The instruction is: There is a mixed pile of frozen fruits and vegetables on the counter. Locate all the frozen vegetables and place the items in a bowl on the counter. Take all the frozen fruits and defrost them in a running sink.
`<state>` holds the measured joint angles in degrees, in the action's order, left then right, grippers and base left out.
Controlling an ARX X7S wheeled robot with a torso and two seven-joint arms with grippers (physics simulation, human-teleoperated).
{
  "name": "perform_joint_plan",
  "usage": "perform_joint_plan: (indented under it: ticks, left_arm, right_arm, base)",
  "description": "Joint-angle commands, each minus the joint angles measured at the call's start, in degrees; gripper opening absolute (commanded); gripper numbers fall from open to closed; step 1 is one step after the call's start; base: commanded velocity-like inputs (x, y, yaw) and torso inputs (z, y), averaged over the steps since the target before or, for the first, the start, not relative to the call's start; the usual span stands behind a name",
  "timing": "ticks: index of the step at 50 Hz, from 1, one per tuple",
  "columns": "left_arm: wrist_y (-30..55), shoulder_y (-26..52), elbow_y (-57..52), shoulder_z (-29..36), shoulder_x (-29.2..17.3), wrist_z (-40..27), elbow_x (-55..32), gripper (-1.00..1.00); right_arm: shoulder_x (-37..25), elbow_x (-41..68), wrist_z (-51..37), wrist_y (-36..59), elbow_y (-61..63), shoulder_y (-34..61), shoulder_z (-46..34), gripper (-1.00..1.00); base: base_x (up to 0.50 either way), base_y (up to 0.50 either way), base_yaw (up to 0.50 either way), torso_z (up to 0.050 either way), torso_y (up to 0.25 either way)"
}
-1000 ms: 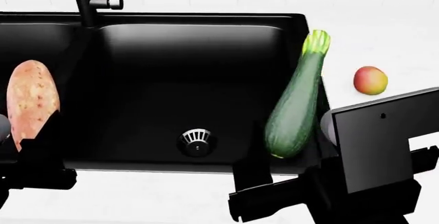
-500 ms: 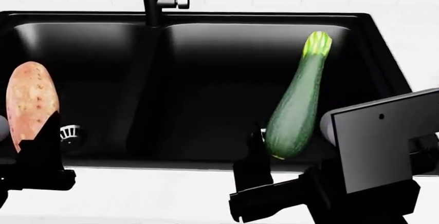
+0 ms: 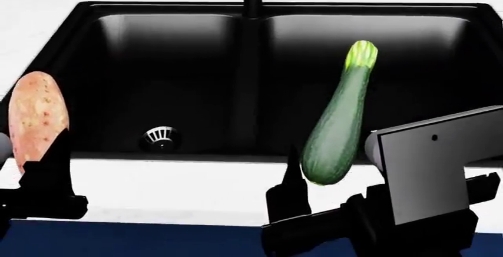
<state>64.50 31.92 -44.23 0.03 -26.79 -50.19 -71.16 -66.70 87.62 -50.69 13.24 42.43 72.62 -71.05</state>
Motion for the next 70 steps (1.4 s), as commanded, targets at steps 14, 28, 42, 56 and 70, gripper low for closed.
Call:
perform_joint_plan:
  ticks: [14, 28, 42, 56, 70]
  left_arm:
    - [0.7, 3.5, 1.0, 1.6, -0.1, -1.6, -0.9, -1.0]
    - [0.2, 3.3, 1.0, 2.0, -0.4, -1.6, -0.7, -1.0]
    - [-0.2, 3.4, 1.0, 2.2, -0.8, -1.9, -0.9, -1.0]
    - [-0.4, 3.4, 0.7, 0.7, -2.2, -3.2, -2.6, -1.0]
    - [-0.9, 3.2, 1.1, 1.7, -2.2, -2.6, -1.7, -1.0]
  right_arm:
    - [-0.2, 0.3, 0.8, -0.9, 0.1, 0.8, 1.5, -1.0]
    - [-0.6, -1.1, 1.2, -2.7, 0.0, -1.1, 1.4, -1.0]
    - [-0.9, -2.3, 0.9, -2.5, -0.3, -1.8, 1.2, -1.0]
    - [-0.9, -2.4, 0.7, -2.2, -0.8, -1.7, 1.4, -1.0]
    - [-0.8, -3.0, -0.6, -2.4, -1.9, -2.2, 1.5, -1.0]
  base:
    - [-0.19, 0.5, 0.0, 0.0, 0.0]
    - [-0.18, 0.5, 0.0, 0.001, 0.0]
    - [-0.1, 0.5, 0.0, 0.0, 0.0]
    - [0.0, 0.5, 0.0, 0.0, 0.0]
    - [0.07, 0.5, 0.0, 0.001, 0.001]
